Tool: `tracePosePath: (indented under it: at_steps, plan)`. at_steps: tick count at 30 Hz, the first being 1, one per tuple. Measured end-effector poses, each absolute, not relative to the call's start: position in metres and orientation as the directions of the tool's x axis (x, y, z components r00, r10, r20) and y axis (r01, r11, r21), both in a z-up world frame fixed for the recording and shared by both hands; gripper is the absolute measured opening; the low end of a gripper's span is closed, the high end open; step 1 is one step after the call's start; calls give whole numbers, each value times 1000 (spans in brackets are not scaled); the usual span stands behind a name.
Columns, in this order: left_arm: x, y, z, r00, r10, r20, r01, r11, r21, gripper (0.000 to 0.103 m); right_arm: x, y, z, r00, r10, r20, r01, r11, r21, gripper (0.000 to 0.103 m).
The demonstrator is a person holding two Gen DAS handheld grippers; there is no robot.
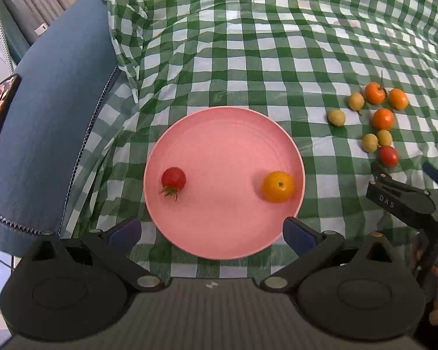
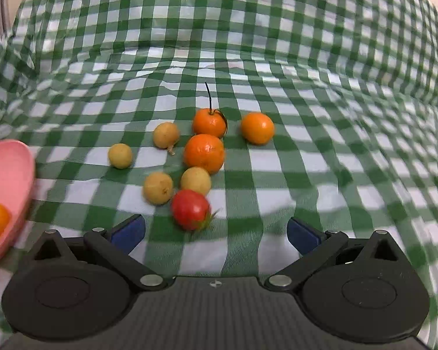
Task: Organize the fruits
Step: 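Grasp another red cherry tomato with the right tool, then grasp a yellow cherry tomato with the left tool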
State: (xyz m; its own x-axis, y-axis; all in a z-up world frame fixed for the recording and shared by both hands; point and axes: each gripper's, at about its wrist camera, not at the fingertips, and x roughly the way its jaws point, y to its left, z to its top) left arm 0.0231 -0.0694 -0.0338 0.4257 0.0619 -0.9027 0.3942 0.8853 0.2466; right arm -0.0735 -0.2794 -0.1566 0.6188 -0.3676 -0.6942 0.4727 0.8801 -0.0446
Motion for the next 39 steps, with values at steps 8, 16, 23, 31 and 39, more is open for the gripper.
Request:
tracePosePath:
  at_steps: [8, 16, 23, 31, 39]
  plan:
    - [39, -107, -47, 407, 35, -913, 416, 883, 219, 103, -67, -281, -164, 612, -434, -660, 458, 876, -151, 90]
    - [44, -146, -60, 411, 13, -912, 456, 863, 217, 103, -79, -294, -156, 650, -337, -681, 454, 891, -7, 30]
    - [60, -205, -106, 289, -57, -956, 569, 813, 124, 103, -101, -355, -156, 474, -538, -696, 761, 649, 17, 30]
    - [89, -268, -156, 128, -46, -991, 578, 816, 36, 103, -108, -360, -159, 462, -551, -695, 779, 627, 21, 31]
    - [100, -280, -155, 103, -53, -993, 565, 825, 15, 76, -107, -360, -157, 465, -550, -693, 772, 636, 13, 31]
